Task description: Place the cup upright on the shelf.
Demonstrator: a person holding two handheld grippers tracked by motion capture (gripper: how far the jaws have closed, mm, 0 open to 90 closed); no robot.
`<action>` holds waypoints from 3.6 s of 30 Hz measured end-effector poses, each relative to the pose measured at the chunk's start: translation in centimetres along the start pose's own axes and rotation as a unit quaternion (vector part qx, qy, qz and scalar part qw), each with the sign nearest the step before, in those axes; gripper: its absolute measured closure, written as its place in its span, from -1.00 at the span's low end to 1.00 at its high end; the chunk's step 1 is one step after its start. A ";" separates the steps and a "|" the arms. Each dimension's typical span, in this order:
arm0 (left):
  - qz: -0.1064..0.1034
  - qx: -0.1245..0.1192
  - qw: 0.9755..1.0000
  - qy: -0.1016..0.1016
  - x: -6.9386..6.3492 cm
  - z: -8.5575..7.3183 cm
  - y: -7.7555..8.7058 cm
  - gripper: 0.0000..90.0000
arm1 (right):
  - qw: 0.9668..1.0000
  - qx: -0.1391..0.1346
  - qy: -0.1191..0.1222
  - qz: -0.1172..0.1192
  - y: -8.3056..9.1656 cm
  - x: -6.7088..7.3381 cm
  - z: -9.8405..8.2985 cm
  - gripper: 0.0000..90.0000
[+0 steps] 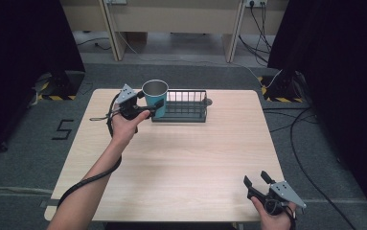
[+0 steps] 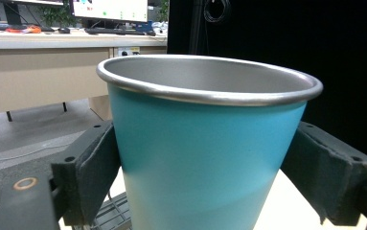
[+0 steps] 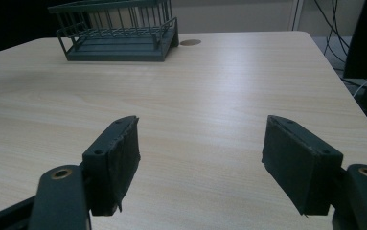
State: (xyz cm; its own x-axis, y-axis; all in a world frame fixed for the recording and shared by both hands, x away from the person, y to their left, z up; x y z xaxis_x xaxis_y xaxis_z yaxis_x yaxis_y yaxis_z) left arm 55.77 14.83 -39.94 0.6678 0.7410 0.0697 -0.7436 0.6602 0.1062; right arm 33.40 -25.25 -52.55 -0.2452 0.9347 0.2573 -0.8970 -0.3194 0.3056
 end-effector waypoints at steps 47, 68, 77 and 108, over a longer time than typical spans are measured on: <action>0.003 0.012 1.000 0.000 0.1 0.9 -4.5 -0.67 | 1.000 0.000 -0.003 0.001 0.0 -0.3 -0.1 -0.35; 0.008 0.024 1.000 0.004 0.4 0.9 -6.9 -0.67 | 1.000 0.000 -0.006 0.004 0.1 -0.2 -0.1 -0.35; 0.012 0.031 0.999 0.005 0.5 0.9 -8.1 -0.67 | 1.000 0.001 -0.007 0.004 0.1 -0.2 -0.2 -0.35; 0.043 0.068 0.997 0.008 0.5 -1.2 -12.0 -0.67 | 1.000 0.000 -0.007 0.008 0.1 -0.2 -0.2 -0.34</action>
State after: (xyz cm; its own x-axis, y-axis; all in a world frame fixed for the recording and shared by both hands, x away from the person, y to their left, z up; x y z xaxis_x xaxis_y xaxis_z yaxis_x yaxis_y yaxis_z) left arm 65.04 7.45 -42.39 0.6012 0.7961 0.0690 -0.7854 0.5729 0.2342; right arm 33.26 -25.42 -52.70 -0.2539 0.9273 0.2750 -0.8932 -0.3339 0.3011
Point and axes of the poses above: each handheld gripper's, and its own axes: y roughly backward along the jaws, z roughly out of its top, x roughly to its left, the point moved 6 cm from there along -y, roughly forward along the jaws, and after that the axes turned 10 degrees about -y, right-handed, at the moved point
